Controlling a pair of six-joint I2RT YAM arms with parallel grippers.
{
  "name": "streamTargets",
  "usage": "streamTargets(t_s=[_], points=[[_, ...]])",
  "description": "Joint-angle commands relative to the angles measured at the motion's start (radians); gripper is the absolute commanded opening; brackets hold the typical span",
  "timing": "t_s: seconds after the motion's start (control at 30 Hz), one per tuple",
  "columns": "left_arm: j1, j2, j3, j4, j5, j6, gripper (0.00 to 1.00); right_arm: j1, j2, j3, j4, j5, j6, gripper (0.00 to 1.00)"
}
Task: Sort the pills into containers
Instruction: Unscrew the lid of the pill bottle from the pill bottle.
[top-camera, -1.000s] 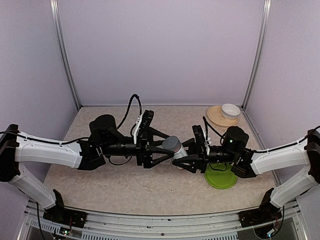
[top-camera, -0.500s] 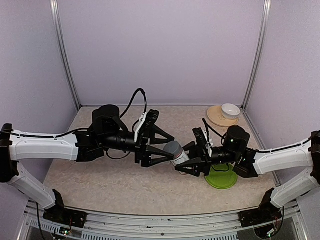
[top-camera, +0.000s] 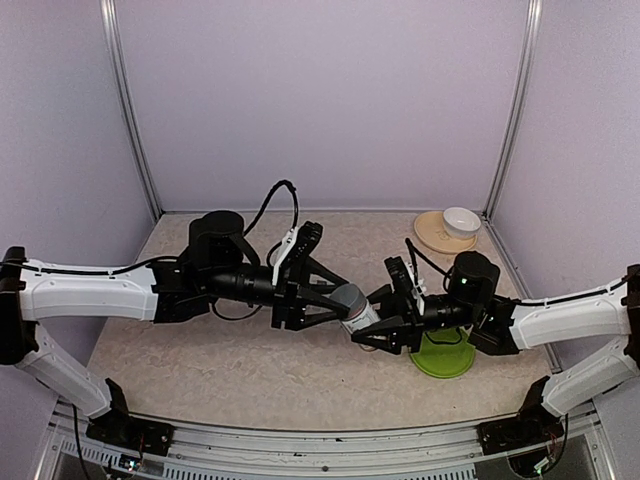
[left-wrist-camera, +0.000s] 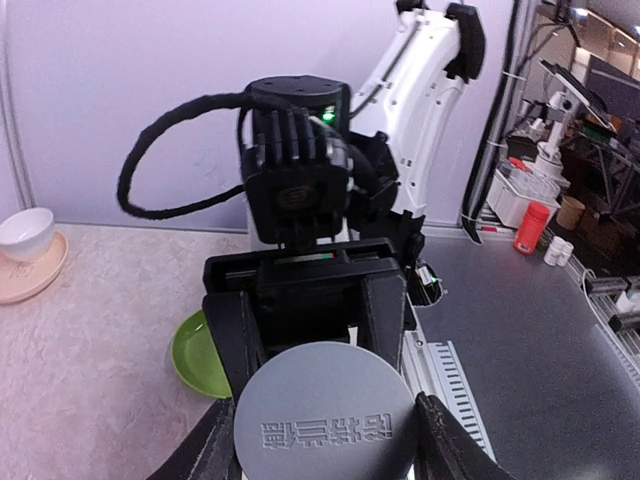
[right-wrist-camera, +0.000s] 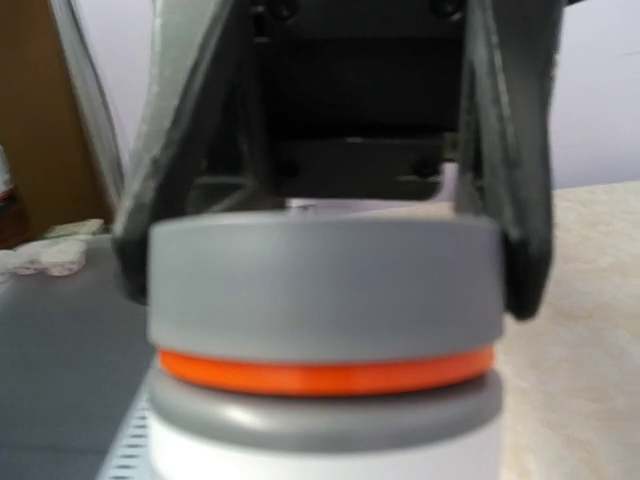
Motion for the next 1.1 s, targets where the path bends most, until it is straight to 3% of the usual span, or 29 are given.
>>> streamTargets(t_s=[0.0, 0.23, 0.37, 0.47, 0.6, 0.67, 1.07], points=[[-0.001, 0.04, 0.037, 0.011, -0.216, -0.19, 0.37, -0.007, -0.048, 0.002, -0.025, 0.199, -0.098, 0.19], [-0.044, 0.04, 0.079, -0.061, -0.515, -0.426, 0.38, -0.005, -0.059, -0.007, -0.003, 0.417, -0.147, 0.2], [-0.058, 0.039, 0.105, -0.084, -0.547, -0.494, 0.47, -0.003, -0.059, -0.006, 0.002, 0.502, -0.161, 0.2], [-0.06, 0.025, 0.107, -0.075, -0.535, -0.482, 0.61, -0.003, -0.066, -0.005, 0.0, 0.487, -0.158, 0.2], [-0.056, -0.025, 0.063, -0.024, -0.554, -0.406, 0.93, -0.001, -0.083, -0.004, -0.01, 0.414, -0.132, 0.2], [-0.045, -0.052, 0.031, 0.024, -0.532, -0.372, 0.99, 0.001, -0.087, -0.001, -0.018, 0.378, -0.117, 0.2], [0.004, -0.018, 0.004, 0.181, -0.2, -0.29, 0.99, 0.063, -0.04, 0.052, 0.004, 0.277, -0.029, 0.23]])
